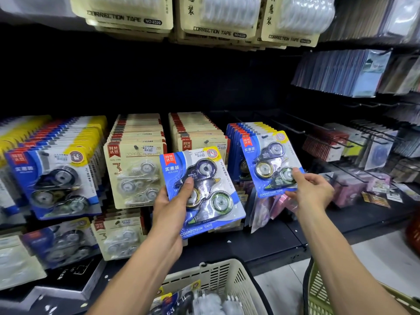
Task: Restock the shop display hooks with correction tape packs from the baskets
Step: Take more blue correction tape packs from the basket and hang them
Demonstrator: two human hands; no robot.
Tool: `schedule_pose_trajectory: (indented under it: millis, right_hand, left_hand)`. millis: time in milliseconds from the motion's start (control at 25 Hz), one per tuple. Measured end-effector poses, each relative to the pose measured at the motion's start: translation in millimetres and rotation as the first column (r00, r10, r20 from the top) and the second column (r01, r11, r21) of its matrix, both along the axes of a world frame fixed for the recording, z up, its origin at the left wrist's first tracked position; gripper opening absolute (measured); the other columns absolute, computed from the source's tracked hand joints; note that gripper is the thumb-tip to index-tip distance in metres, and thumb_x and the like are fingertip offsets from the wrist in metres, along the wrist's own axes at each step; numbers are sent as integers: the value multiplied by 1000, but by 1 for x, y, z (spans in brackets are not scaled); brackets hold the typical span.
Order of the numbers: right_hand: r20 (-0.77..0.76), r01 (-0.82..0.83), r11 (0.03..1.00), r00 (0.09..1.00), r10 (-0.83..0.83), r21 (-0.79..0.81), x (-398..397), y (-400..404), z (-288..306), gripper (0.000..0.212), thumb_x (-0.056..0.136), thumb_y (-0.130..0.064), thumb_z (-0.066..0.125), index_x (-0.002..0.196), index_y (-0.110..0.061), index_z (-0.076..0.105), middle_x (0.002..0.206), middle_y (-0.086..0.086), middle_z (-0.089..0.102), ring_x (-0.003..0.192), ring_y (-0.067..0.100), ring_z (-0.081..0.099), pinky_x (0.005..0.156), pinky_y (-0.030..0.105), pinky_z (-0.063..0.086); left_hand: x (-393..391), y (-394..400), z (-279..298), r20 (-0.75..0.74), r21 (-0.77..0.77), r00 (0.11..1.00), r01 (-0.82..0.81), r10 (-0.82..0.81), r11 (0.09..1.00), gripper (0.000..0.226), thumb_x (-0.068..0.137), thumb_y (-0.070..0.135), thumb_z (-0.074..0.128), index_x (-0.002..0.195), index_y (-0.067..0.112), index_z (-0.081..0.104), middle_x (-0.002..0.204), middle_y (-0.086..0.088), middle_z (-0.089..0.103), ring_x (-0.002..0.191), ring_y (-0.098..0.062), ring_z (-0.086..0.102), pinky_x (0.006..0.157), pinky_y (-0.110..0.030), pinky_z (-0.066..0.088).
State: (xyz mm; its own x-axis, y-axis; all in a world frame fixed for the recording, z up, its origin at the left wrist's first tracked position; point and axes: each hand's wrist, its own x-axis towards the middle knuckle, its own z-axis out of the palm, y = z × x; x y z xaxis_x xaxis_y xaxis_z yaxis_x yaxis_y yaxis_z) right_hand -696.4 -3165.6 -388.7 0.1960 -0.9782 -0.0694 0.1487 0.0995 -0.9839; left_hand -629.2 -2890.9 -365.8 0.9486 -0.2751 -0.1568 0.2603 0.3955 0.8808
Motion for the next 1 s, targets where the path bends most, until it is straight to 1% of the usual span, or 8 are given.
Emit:
schedule_pose_trajectory:
  millis: [160, 280, 360, 480, 560, 680, 840, 1000]
  right_hand:
    - [-19, -130, 986, 991, 133, 99, 7, -3, -7, 6, 89, -19, 75, 88, -22, 69, 116, 15, 71, 77, 26, 68, 58, 26, 49]
    - [-104, -292, 953, 949, 299, 75, 8, 5, -9, 37, 87, -12, 75, 123, -16, 67, 119, 9, 67, 69, 14, 57, 55, 23, 46]
    - [-177, -416, 909, 894, 412, 18, 6, 20, 1, 32, 88, -20, 76, 119, -18, 68, 119, 6, 68, 67, 17, 59, 62, 27, 51]
    - [-151, -793, 610, 604, 783, -8, 0, 54, 25, 33, 89, -37, 73, 111, -13, 69, 96, 8, 72, 70, 19, 66, 67, 32, 56]
    - [-247, -906, 419, 420, 873, -62, -1, 72, 36, 31, 85, -28, 77, 110, -12, 68, 88, 6, 72, 69, 14, 65, 62, 25, 53]
    - [-266, -873, 466, 488, 831, -145, 0, 80, 38, 20, 82, -8, 78, 100, -10, 71, 89, 8, 74, 73, 13, 69, 58, 18, 52]
    - [-144, -814, 558, 578, 803, -158, -2, 81, 35, 21, 82, -5, 76, 101, -5, 67, 84, 16, 70, 69, 18, 67, 59, 22, 55]
    - [-316, -933, 358, 350, 882, -34, -13, 91, 38, 39, 88, -13, 73, 123, -16, 57, 88, 4, 74, 53, 13, 63, 35, 23, 45]
  left_hand:
    - [0, 3, 0, -7, 1, 1000, -10, 10, 1000, 22, 89, 32, 76, 109, 24, 70, 101, 1, 79, 95, -27, 76, 89, -52, 60]
    - [1, 2, 0, -10, 0, 1000, -25, 25, 1000, 24, 88, 31, 77, 109, 22, 70, 101, -1, 80, 97, -29, 76, 91, -54, 59]
    - [1, -1, 1, 1, -6, 999, -38, 38, 999, 29, 85, 29, 80, 111, 20, 70, 102, -2, 79, 96, -29, 76, 89, -52, 60]
    - [0, -7, 2, 28, -26, 997, -64, 65, 998, 31, 82, 22, 82, 110, 16, 69, 101, -5, 79, 89, -25, 77, 76, -44, 64]
    - [-1, -10, 2, 54, -34, 996, -67, 69, 997, 33, 80, 17, 83, 110, 14, 69, 100, -6, 79, 82, -22, 76, 64, -37, 64]
    - [-2, -11, 2, 40, -89, 999, -24, 27, 996, 35, 80, 22, 80, 113, 14, 70, 100, -6, 79, 80, -22, 76, 62, -37, 63]
    - [-1, -9, 2, 38, -69, 998, -47, 50, 997, 7, 96, 19, 68, 102, 22, 67, 93, 1, 77, 72, -15, 72, 61, -31, 59]
    - [0, -7, -3, -5, -62, 989, -147, 147, 987, 8, 99, 16, 65, 101, 24, 65, 89, 5, 75, 62, -8, 69, 51, -25, 57]
